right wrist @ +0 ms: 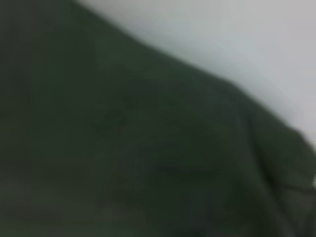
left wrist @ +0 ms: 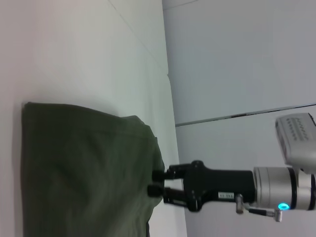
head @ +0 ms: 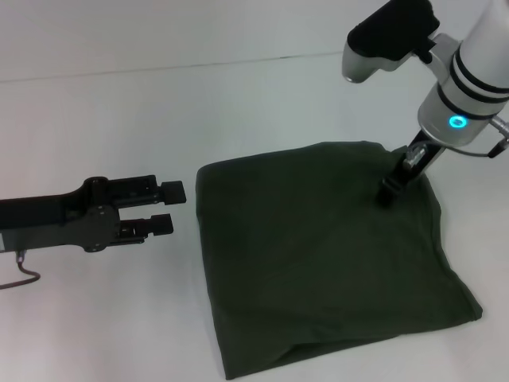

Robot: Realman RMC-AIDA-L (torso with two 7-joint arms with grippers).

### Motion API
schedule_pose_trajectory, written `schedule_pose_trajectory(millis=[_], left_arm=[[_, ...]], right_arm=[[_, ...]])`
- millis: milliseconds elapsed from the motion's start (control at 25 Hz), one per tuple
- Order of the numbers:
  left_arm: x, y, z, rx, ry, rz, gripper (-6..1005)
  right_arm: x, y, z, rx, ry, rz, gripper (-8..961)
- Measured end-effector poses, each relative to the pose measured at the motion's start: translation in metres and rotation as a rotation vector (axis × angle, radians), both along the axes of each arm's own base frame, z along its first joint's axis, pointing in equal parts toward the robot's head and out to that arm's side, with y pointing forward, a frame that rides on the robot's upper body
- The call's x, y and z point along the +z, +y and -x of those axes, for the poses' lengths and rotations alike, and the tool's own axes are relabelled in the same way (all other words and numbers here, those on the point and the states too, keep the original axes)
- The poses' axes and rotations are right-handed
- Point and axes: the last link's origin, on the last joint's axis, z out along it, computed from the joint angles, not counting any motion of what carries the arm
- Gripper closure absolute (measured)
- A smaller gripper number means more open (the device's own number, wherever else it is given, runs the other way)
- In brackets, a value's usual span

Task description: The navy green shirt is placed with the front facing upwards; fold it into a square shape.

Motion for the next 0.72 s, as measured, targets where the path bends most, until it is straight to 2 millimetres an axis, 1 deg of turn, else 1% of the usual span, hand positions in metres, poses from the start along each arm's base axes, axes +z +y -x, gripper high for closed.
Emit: schedule_pose_trajectory(millis=[120, 360, 480, 640, 720], left_arm=[[-0.001, 0.000, 0.000, 0.001, -0.001, 0.001, 264], [-0.001, -0.002, 0.001, 0.006, -0.003, 0.002, 265], [0.000, -0.002, 0.001, 0.007, -0.005, 0.003, 265], [0.000, -0.002, 0.002, 0.007, -0.005, 0.002, 265], [0.000, -0.002, 0.002, 0.008, -0.005, 0.001, 265]], right_arm=[[0.004, 0.009, -0.001, 0.018, -0.007, -0.064, 550], [0.005, 0.023, -0.001, 0.053, 0.008, -0.181, 551], [0.008, 0.023, 0.001, 0.055, -0.017, -0.188, 551], [0.014, 0.019, 0.012, 0.078, -0.037, -0.162, 551], [0.018, 0.020, 0.013, 0.087, -0.041, -0.174, 551]])
